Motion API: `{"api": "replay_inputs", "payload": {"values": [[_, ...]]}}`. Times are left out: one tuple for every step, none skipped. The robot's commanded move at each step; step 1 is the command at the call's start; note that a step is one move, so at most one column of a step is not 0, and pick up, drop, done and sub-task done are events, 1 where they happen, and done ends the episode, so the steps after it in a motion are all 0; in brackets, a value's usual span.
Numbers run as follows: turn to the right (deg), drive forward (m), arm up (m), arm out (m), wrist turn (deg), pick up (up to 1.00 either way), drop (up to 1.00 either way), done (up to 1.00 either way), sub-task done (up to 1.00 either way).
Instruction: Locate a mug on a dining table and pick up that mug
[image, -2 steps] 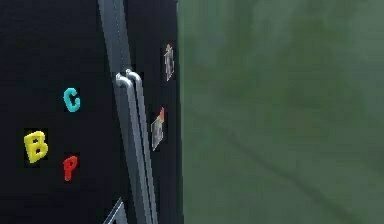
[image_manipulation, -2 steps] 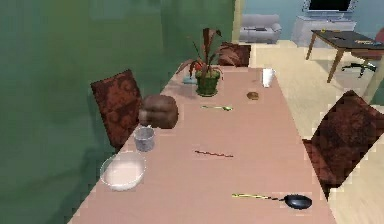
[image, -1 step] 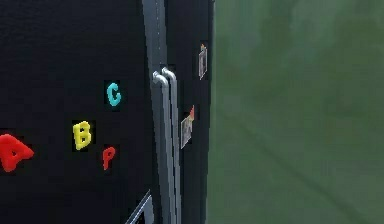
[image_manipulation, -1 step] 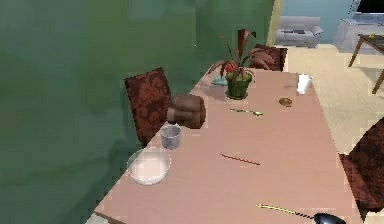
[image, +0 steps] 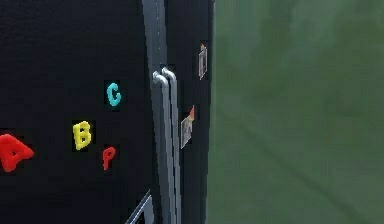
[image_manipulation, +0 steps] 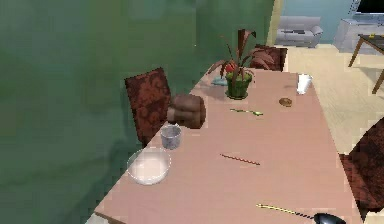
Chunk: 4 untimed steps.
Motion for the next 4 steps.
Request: {"api": "replay_inputs", "payload": {"values": [[0.0, 0.0, 0.32, 0.0, 0.0, 0.0, 0.0, 0.0, 0.0], [0.0, 0.0, 0.0, 0.46, 0.0, 0.0, 0.0, 0.0, 0.0], [0.0, 0.0, 0.0, 0.0, 45.0, 0.0, 0.0, 0.0, 0.0], [0.0, 0.0, 0.0, 0.0, 45.0, 0.0, 0.0, 0.0, 0.0]]}}
